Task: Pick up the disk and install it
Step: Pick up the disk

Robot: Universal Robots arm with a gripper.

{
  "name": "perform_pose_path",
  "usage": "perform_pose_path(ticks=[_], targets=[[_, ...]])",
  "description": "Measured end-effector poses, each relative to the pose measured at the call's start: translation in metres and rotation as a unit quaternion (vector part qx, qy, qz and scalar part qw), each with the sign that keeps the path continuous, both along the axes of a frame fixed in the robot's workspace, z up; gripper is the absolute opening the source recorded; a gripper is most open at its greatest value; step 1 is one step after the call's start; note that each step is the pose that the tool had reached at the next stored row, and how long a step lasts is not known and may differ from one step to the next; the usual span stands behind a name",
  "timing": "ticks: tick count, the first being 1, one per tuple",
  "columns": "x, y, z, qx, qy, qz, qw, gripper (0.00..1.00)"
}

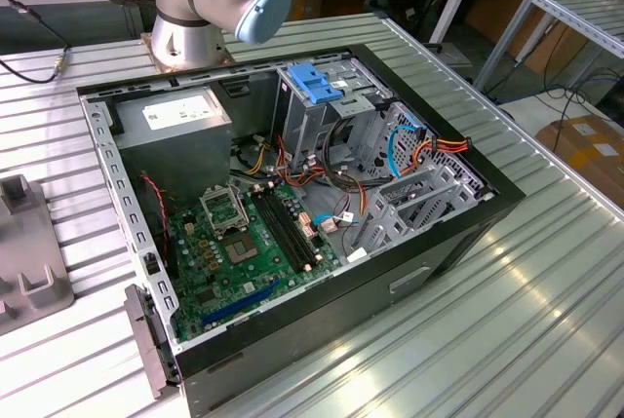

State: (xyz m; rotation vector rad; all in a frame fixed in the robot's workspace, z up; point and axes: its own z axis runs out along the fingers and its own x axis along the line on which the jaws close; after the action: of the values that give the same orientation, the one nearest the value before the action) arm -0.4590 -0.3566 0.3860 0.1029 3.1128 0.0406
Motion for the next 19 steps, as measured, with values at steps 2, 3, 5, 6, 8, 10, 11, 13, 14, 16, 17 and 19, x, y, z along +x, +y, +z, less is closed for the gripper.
perform_pose_path(ticks=[2,3,5,6,8,10,11,13,14,16,17,19], targets=[[0.0,0.0001,0.0001,-0.0003,0.0001,0.003,1.0,0.1],[0.0,0.0001,0.0001,-0.0004,0.0001,0.004,1.0,0.1],[0.0,0.0001,0.0001,-0.0005,0.0001,0.007,1.0,0.1],[0.0,0.0001,0.0001,-0.0006,0.0001,0.01,1.0,0.1],[0.0,0.0001,0.0001,-0.0007,0.0001,0.014,0.9999,0.1],[0.0,0.0001,0.0001,-0.0009,0.0001,0.019,0.9998,0.1],[0.0,0.0001,0.0001,-0.001,0.0001,0.022,0.9998,0.1],[0.0,0.0001,0.0001,-0.0011,0.0001,0.029,0.9996,0.1],[-0.0001,0.0001,0.0001,-0.0012,0.0001,0.031,0.9995,0.1],[-0.0001,0.0001,0.0001,-0.0013,0.0,0.037,0.9993,0.1],[0.0,0.0001,0.0001,-0.0014,0.0,0.04,0.9992,0.1],[0.0,0.0001,0.0001,-0.0018,0.0001,0.046,0.999,0.1]])
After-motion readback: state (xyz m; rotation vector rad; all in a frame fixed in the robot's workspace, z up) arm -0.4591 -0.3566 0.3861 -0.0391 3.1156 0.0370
